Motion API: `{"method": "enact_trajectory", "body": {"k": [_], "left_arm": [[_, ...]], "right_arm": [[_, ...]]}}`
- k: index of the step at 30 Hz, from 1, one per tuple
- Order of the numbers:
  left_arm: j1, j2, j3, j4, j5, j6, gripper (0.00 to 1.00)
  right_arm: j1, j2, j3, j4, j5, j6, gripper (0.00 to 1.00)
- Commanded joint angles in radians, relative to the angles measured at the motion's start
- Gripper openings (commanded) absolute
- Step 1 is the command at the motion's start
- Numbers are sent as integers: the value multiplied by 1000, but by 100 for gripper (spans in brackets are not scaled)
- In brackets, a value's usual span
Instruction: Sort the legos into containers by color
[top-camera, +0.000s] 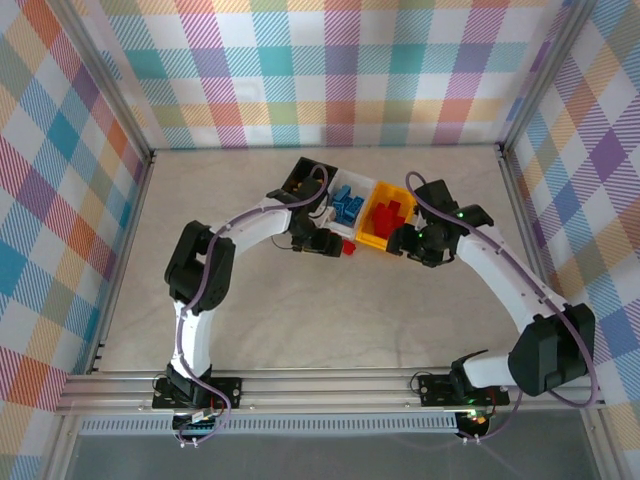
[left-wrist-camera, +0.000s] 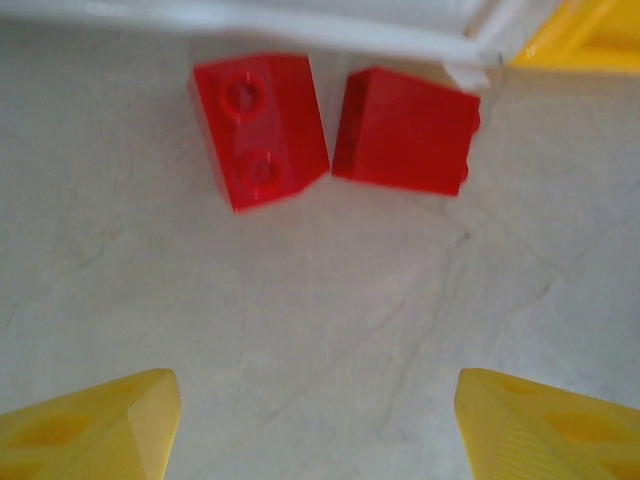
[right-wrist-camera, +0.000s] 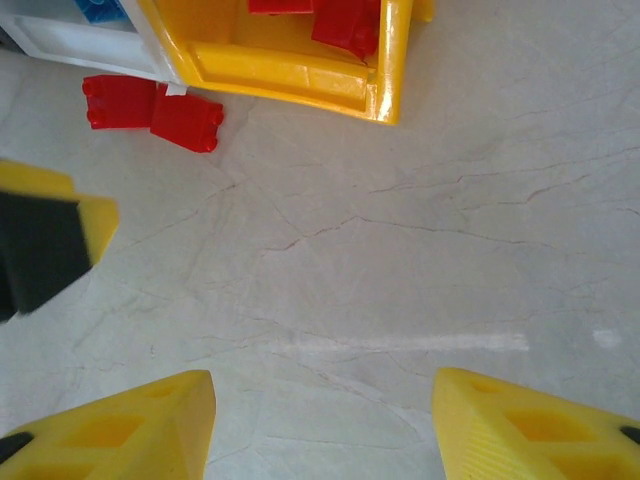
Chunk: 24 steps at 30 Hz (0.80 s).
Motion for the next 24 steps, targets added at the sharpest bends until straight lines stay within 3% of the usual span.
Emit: {"method": "enact_trajectory", "body": {"k": [1,10,24], "left_arm": [[-7,44,61,18,-30,-45,72],[-7,138,173,13,-68,-68,65],[-6,188,208,1,-90,-63,40]], "right_arm": [[0,-31,-1,-61,9,14,60],[0,-50,-2,-90,10,-1,60],[0,-24,13,-78,-23,1,61]]}}
